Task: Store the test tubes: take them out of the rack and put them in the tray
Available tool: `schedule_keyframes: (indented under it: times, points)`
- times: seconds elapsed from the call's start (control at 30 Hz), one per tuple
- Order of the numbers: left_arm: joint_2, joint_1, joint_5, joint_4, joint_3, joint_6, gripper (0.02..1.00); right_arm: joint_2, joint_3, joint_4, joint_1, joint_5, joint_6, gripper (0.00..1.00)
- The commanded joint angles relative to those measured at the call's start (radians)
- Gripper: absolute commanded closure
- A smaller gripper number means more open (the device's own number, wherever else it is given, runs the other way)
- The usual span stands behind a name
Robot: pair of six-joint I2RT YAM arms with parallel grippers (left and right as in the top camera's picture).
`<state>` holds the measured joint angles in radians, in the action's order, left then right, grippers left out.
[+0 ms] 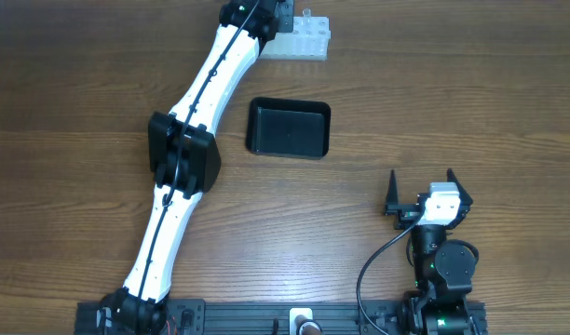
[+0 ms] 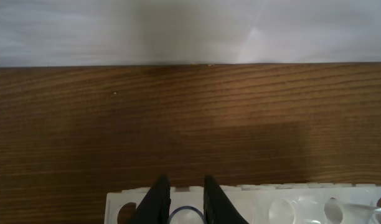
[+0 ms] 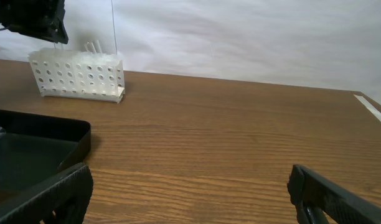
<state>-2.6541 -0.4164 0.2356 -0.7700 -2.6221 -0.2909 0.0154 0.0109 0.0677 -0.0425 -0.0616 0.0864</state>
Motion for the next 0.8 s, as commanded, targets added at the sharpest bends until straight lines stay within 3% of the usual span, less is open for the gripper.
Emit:
schedule_keyframes:
  times: [0.03,0.8]
  points:
    - [0.011,0.008,-0.01,-0.036,-0.019,0.003,0.961,-0.011,-0.005,0.003,0.006,0.005,0.005,0.009]
    - [0.236,-0.017,-0.003,-0.079,-0.064,0.026,0.98,-0.011,-0.005,0.003,0.006,0.005,0.005,0.009]
